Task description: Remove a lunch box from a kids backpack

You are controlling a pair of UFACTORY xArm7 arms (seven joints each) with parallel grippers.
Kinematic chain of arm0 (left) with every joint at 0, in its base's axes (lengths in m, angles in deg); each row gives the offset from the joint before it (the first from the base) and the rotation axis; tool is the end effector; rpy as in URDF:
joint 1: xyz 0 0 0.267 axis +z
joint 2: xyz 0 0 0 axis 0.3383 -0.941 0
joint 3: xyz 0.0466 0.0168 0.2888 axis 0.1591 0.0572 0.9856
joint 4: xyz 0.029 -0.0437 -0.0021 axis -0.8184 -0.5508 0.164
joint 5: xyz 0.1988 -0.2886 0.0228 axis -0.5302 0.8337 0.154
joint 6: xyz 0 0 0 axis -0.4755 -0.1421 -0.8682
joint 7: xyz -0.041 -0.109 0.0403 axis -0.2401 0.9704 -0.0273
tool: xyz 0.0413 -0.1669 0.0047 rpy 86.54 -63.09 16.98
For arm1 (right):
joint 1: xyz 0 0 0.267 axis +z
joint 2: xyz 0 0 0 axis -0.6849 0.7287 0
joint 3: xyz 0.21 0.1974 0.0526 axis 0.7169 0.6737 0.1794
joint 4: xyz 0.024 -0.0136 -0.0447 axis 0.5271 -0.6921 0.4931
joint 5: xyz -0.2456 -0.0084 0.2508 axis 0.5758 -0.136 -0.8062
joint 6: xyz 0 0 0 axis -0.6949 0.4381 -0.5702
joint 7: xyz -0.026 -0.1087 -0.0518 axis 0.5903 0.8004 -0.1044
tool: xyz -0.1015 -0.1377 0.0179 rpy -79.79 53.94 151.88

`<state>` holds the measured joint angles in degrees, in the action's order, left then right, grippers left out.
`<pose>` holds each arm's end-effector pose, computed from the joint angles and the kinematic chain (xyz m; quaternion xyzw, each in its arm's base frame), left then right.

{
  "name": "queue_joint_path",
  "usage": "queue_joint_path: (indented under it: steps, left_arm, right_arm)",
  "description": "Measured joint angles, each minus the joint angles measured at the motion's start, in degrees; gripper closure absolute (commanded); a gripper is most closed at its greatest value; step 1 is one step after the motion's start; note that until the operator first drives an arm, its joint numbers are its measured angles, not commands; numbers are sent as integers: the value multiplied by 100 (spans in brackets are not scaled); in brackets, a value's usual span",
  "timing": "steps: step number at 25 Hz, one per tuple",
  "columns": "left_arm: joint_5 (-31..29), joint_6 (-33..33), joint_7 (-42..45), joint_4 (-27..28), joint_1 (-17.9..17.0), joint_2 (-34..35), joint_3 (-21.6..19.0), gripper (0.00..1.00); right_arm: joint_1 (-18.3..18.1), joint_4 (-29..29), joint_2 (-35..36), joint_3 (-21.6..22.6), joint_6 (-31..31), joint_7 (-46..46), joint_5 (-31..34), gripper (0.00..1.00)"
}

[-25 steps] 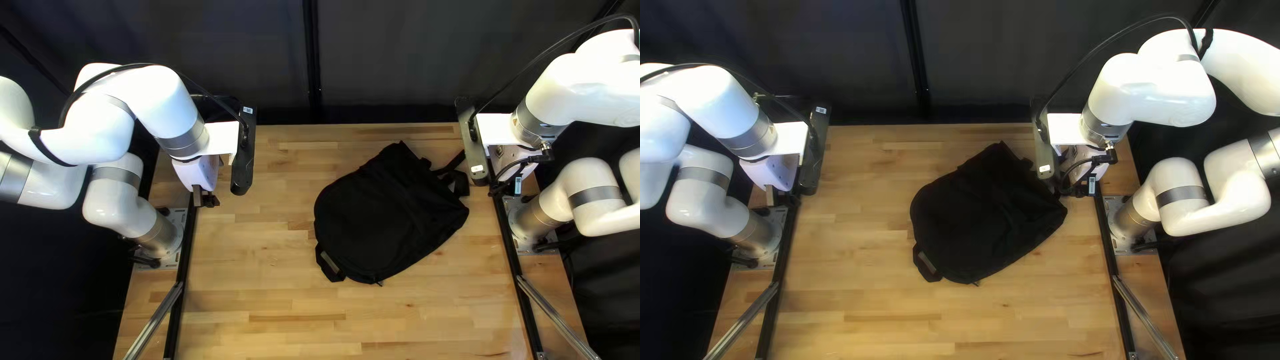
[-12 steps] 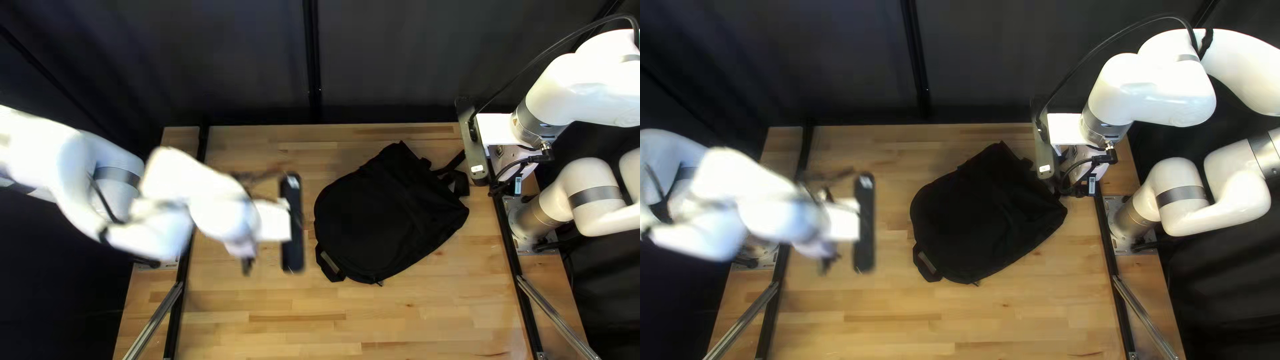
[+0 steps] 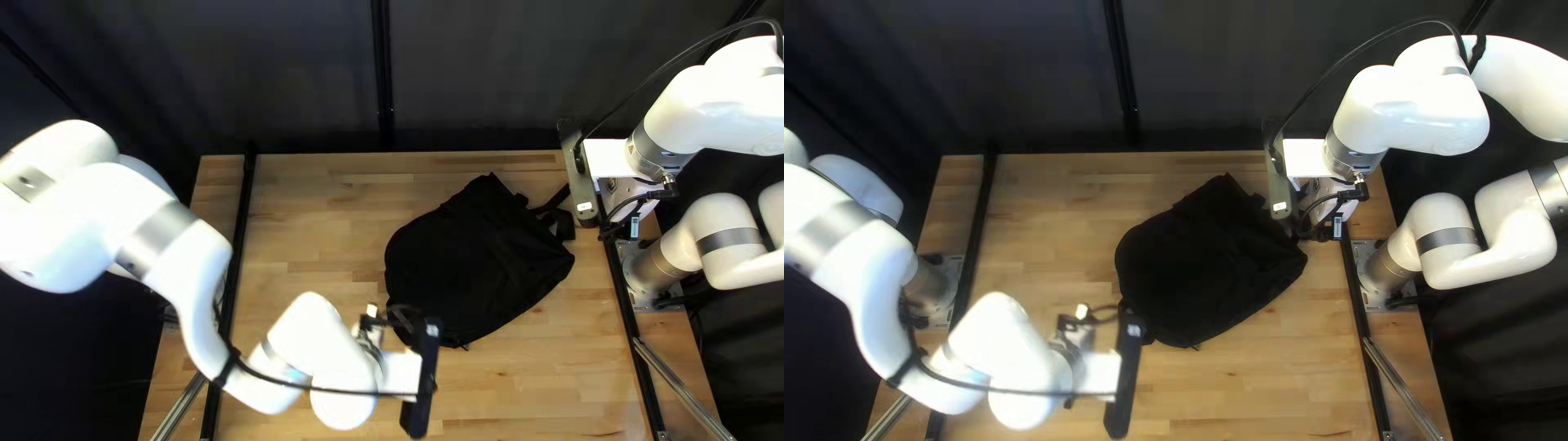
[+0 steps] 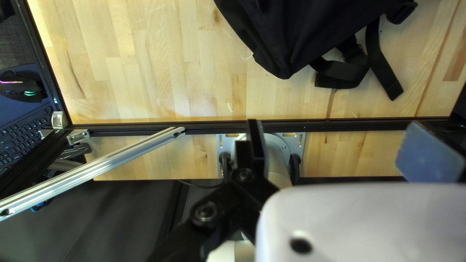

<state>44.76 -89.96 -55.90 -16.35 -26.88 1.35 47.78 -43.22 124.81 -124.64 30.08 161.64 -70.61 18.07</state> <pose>0.4370 -0.1933 0.1803 -0.9733 0.1343 -0.0319 0.1834 0.2483 -0.0001 0.3196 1.0000 0.0001 -0.0005 0.0001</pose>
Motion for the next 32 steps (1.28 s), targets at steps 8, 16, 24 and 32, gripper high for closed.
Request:
queue_joint_path:
  steps: [8, 16, 24, 32]
  left_arm:
    - [-206, 345, -194, -238, 83, 143, 48, 0]
    - [-893, 587, -1069, 348, -102, -527, -27, 0]
    - [-1624, 1554, -3419, 545, 116, -1258, -71, 0]
    - [-1781, 1389, -5004, 1123, 225, -2076, -57, 0]
  right_arm:
    - [0, 0, 0, 0, 0, 0, 0, 0]
    - [0, 0, 0, 0, 0, 0, 0, 0]
    - [0, 0, 0, 0, 0, 0, 0, 0]
    - [0, 0, 0, 0, 0, 0, 0, 0]
